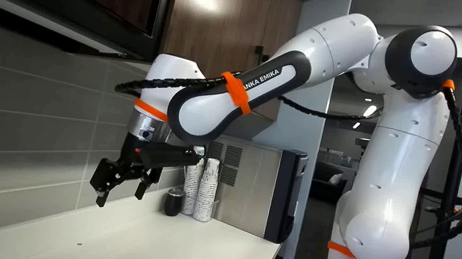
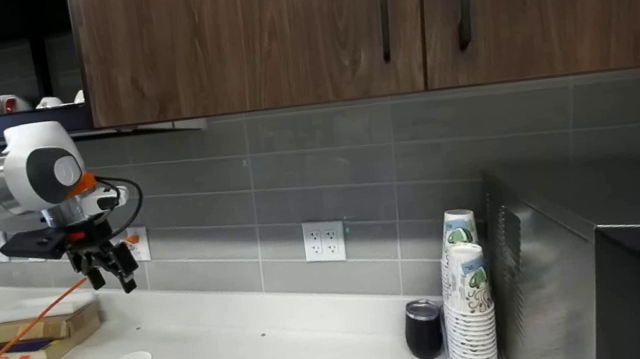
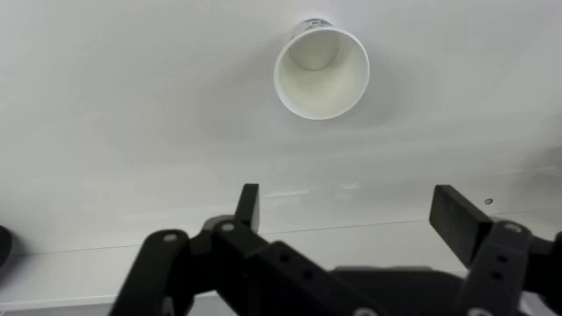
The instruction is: Partially open the cabinet's left door, then close it
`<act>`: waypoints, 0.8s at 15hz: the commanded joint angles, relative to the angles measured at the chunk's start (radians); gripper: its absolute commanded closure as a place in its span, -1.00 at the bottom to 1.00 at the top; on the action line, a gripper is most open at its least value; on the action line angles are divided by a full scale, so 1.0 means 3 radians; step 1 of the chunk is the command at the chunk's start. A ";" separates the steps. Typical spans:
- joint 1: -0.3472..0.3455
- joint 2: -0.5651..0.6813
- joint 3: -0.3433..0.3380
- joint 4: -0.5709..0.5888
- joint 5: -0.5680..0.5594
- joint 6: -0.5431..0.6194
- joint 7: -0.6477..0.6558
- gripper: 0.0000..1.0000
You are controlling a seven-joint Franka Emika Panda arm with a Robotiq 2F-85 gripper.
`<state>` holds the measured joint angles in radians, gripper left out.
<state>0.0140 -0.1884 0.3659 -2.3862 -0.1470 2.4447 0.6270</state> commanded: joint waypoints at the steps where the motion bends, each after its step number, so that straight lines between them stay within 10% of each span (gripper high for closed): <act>1: 0.0128 0.0004 -0.0129 0.0006 -0.0030 -0.0010 0.0015 -1.00; 12: 0.0036 -0.0290 -0.0240 -0.0293 -0.0346 0.0156 0.0244 -1.00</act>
<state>0.0204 -0.1936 0.3345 -2.3959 -0.2026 2.4577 0.6598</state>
